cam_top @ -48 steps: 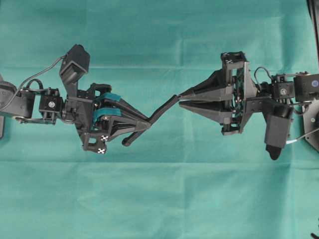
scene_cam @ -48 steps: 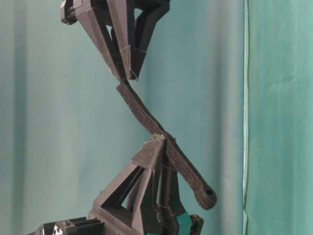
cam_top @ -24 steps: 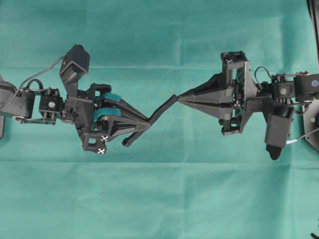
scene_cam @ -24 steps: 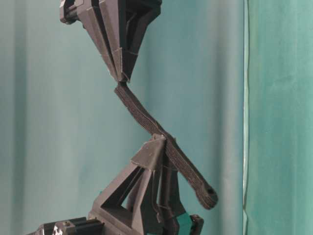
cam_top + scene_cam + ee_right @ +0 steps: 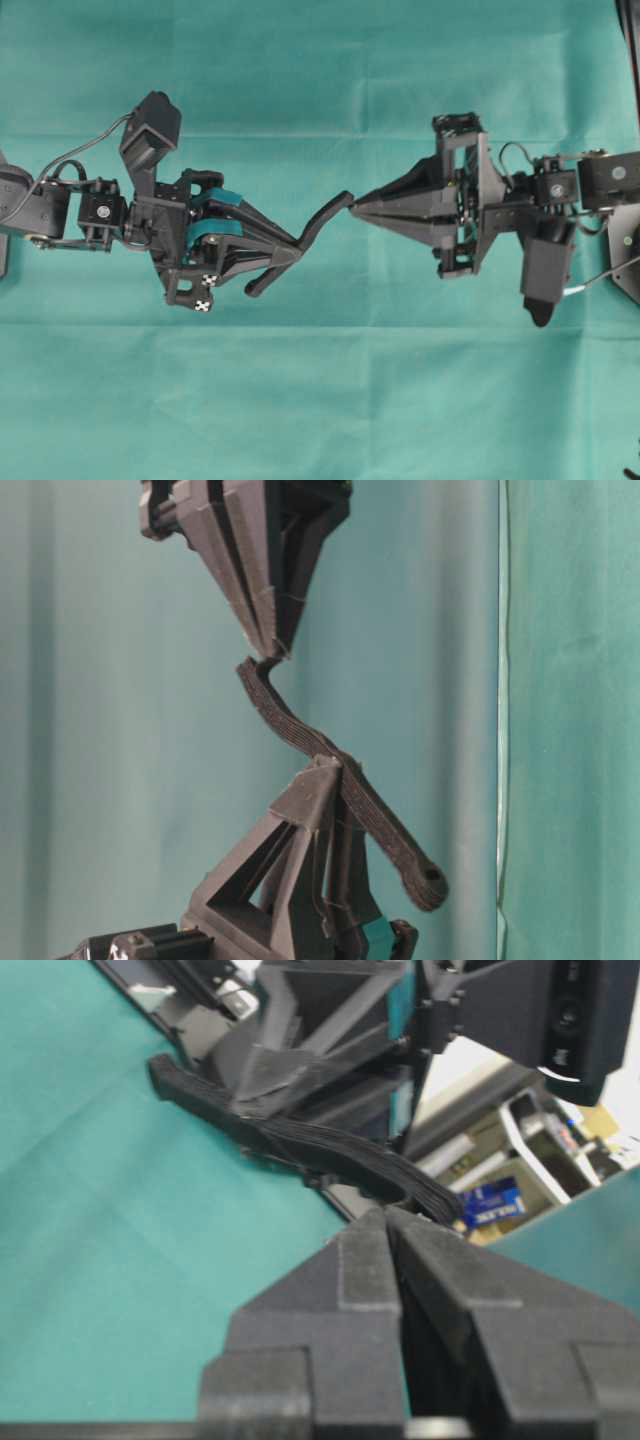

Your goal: Peel off the Velcro with your right arm.

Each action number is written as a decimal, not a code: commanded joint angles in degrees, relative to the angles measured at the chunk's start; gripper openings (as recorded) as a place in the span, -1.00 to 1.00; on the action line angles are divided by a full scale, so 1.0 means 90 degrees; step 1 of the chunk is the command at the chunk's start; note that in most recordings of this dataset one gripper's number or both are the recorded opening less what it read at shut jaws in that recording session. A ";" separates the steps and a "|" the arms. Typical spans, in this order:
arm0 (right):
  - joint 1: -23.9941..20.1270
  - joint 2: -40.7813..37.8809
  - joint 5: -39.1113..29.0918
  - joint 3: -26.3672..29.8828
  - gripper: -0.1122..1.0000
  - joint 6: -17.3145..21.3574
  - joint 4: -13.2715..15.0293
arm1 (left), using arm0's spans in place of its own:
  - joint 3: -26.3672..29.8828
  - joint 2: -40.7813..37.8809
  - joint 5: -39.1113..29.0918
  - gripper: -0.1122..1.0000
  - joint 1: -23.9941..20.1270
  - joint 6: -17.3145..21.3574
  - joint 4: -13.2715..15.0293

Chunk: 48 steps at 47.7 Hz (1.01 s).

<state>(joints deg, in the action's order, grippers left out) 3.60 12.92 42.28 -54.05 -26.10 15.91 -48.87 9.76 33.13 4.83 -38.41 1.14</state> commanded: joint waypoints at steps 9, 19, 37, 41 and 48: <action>-0.0156 -0.0127 0.0244 0.0127 -0.97 0.0020 -0.0020 | 0.0107 0.0146 0.0068 -0.63 -0.0020 0.0010 0.0010; -0.0225 -0.0264 0.0352 0.0137 -0.97 0.0020 -0.0020 | 0.0117 0.0156 0.0068 -0.63 -0.0039 0.0010 0.0000; -0.0361 -0.0615 0.0430 0.0234 -0.97 0.0029 -0.0020 | 0.0137 0.0156 0.0068 -0.63 -0.0078 0.0020 0.0000; -0.0400 -0.0723 0.0430 0.0283 -0.97 0.0039 -0.0020 | 0.0117 0.0146 0.0117 -0.63 -0.0078 0.0020 0.0000; -0.0469 -0.0850 0.0439 0.0352 -0.97 0.0039 -0.0020 | 0.0088 0.0146 0.0254 -0.63 -0.0078 0.0020 0.0010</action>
<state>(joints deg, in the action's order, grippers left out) 0.00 5.19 45.70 -52.21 -25.93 15.91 -48.96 9.76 34.19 4.57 -38.32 1.14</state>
